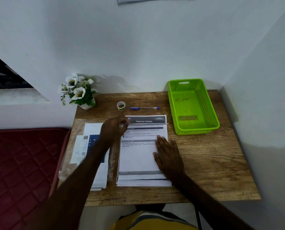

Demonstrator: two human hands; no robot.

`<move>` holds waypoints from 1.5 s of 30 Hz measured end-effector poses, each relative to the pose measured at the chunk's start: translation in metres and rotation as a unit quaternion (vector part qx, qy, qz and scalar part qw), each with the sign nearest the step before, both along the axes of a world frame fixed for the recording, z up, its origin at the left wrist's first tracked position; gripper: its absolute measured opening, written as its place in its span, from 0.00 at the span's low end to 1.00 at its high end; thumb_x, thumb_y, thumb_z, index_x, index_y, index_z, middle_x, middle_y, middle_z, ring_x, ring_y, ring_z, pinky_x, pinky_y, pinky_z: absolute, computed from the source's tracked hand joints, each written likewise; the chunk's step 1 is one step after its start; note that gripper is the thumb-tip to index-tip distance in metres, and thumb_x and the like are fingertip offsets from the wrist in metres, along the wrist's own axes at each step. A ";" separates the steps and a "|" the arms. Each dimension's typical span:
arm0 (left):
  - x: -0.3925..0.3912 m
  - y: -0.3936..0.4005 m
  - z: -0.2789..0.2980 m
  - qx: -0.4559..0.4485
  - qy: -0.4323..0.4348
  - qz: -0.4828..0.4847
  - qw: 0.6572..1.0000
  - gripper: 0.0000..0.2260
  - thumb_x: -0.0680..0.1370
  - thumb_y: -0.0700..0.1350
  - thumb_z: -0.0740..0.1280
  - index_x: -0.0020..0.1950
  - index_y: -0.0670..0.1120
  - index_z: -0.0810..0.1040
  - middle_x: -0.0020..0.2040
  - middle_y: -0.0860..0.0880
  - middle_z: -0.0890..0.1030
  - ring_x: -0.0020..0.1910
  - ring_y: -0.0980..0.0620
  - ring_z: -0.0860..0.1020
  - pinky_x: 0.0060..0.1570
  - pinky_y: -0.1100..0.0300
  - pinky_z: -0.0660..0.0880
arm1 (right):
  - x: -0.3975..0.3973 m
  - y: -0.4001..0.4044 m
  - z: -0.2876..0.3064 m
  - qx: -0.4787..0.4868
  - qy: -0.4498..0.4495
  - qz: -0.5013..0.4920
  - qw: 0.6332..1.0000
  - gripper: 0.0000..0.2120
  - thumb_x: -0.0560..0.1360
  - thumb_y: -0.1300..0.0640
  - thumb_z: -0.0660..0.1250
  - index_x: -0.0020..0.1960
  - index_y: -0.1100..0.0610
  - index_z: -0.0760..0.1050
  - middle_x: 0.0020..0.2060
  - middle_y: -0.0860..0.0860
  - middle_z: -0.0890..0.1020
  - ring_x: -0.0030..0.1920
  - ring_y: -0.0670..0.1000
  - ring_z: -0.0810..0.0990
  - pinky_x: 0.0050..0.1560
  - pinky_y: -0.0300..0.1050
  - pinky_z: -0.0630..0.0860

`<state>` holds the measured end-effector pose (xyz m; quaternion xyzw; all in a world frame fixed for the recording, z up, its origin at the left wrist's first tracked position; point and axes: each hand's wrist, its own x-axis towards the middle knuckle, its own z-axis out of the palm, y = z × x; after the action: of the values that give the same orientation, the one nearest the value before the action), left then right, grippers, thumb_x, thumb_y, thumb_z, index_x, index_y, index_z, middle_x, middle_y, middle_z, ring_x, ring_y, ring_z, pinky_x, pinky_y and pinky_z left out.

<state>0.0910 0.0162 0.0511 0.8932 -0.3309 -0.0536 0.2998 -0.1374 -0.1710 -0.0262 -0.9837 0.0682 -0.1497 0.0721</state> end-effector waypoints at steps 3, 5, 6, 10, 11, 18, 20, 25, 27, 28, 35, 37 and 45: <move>-0.019 0.004 -0.010 0.052 -0.044 -0.031 0.997 0.12 0.76 0.44 0.74 0.59 0.51 0.80 0.55 0.49 0.86 0.49 0.47 0.84 0.48 0.55 0.78 | 0.000 0.000 0.000 0.002 0.011 -0.006 1.000 0.25 0.83 0.49 0.59 0.75 0.62 0.70 0.77 0.57 0.68 0.77 0.56 0.67 0.75 0.65 0.62; -0.030 0.008 -0.019 0.053 -0.064 -0.065 0.994 0.18 0.77 0.44 0.71 0.67 0.52 0.79 0.62 0.47 0.84 0.57 0.45 0.83 0.54 0.53 0.78 | 0.000 0.001 0.000 0.001 0.017 -0.006 1.000 0.26 0.83 0.49 0.58 0.76 0.61 0.68 0.78 0.56 0.67 0.78 0.55 0.65 0.75 0.64 0.61; -0.035 0.010 -0.024 0.049 -0.072 -0.083 0.993 0.20 0.78 0.45 0.68 0.71 0.52 0.77 0.67 0.47 0.81 0.62 0.45 0.80 0.60 0.51 0.77 | -0.001 0.001 0.000 0.002 0.018 -0.007 1.000 0.26 0.83 0.49 0.59 0.77 0.61 0.68 0.78 0.56 0.67 0.78 0.55 0.65 0.76 0.64 0.61; -0.043 0.016 -0.046 0.071 -0.114 -0.151 0.979 0.23 0.82 0.49 0.58 0.78 0.50 0.69 0.77 0.48 0.71 0.76 0.46 0.70 0.74 0.44 0.67 | -0.001 0.002 -0.001 0.003 0.005 -0.008 1.000 0.24 0.83 0.50 0.60 0.75 0.62 0.70 0.75 0.57 0.71 0.77 0.56 0.68 0.75 0.64 0.61; -0.044 0.018 -0.052 0.084 -0.120 -0.160 0.976 0.23 0.83 0.50 0.57 0.79 0.50 0.68 0.79 0.48 0.69 0.78 0.46 0.67 0.76 0.43 0.64 | -0.001 0.002 -0.002 0.004 -0.002 -0.007 1.000 0.24 0.83 0.51 0.61 0.74 0.62 0.71 0.73 0.57 0.73 0.75 0.56 0.69 0.75 0.64 0.62; -0.047 0.022 -0.066 0.124 -0.117 -0.153 0.973 0.24 0.85 0.53 0.53 0.81 0.51 0.63 0.82 0.50 0.61 0.82 0.49 0.58 0.79 0.41 0.58 | -0.002 0.002 -0.008 0.004 -0.024 -0.003 1.000 0.22 0.83 0.52 0.62 0.73 0.62 0.73 0.69 0.58 0.77 0.72 0.59 0.73 0.76 0.65 0.61; -0.049 0.020 -0.065 0.117 -0.114 -0.148 0.975 0.23 0.85 0.52 0.54 0.80 0.50 0.65 0.82 0.50 0.63 0.81 0.49 0.59 0.79 0.41 0.59 | -0.004 0.001 -0.009 0.005 -0.062 0.003 0.998 0.20 0.82 0.54 0.63 0.70 0.64 0.75 0.68 0.59 0.78 0.70 0.59 0.75 0.75 0.64 0.63; -0.052 0.019 -0.066 0.131 -0.114 -0.137 0.975 0.24 0.85 0.53 0.53 0.80 0.50 0.65 0.82 0.50 0.62 0.82 0.50 0.58 0.80 0.41 0.56 | 0.004 0.011 0.011 -0.006 -0.212 0.024 0.977 0.11 0.76 0.62 0.69 0.56 0.65 0.84 0.59 0.59 0.84 0.61 0.57 0.83 0.64 0.57 0.77; -0.053 0.019 -0.067 0.140 -0.113 -0.131 0.975 0.24 0.84 0.53 0.53 0.80 0.51 0.65 0.82 0.50 0.62 0.82 0.50 0.57 0.80 0.41 0.55 | 0.025 0.019 0.017 0.013 -0.185 0.037 0.982 0.14 0.77 0.62 0.67 0.60 0.65 0.83 0.62 0.59 0.83 0.64 0.57 0.81 0.66 0.56 0.76; -0.053 0.019 -0.068 0.145 -0.111 -0.129 0.975 0.24 0.84 0.53 0.54 0.81 0.51 0.64 0.82 0.50 0.62 0.82 0.51 0.56 0.80 0.41 0.54 | 0.037 0.021 0.017 0.023 -0.151 0.036 0.988 0.16 0.78 0.61 0.65 0.63 0.64 0.81 0.65 0.59 0.81 0.67 0.57 0.79 0.68 0.56 0.75; -0.053 0.015 -0.064 0.134 -0.110 -0.119 0.978 0.25 0.83 0.54 0.57 0.80 0.51 0.65 0.80 0.49 0.66 0.81 0.49 0.61 0.80 0.40 0.54 | 0.086 0.035 0.019 0.033 0.089 0.033 0.995 0.26 0.81 0.55 0.51 0.76 0.62 0.69 0.76 0.59 0.70 0.77 0.58 0.67 0.73 0.62 0.67; -0.054 0.015 -0.063 0.126 -0.104 -0.120 0.979 0.25 0.83 0.54 0.56 0.80 0.50 0.66 0.80 0.49 0.66 0.81 0.49 0.61 0.79 0.40 0.55 | 0.085 0.033 0.018 0.043 0.113 0.027 0.992 0.26 0.82 0.51 0.50 0.77 0.61 0.68 0.76 0.58 0.69 0.77 0.56 0.66 0.75 0.61 0.65; -0.053 0.018 -0.063 0.114 -0.101 -0.113 0.982 0.23 0.83 0.55 0.56 0.79 0.52 0.67 0.81 0.52 0.64 0.81 0.51 0.59 0.80 0.40 0.53 | 0.054 -0.006 0.014 0.072 0.109 -0.053 0.990 0.32 0.83 0.41 0.52 0.79 0.59 0.63 0.79 0.55 0.64 0.79 0.54 0.62 0.78 0.59 0.57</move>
<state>0.0377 0.0340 -0.0123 0.8791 -0.4502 -0.0346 0.1528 -0.0837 -0.1771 -0.0120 -0.9814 0.1387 -0.0396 0.1267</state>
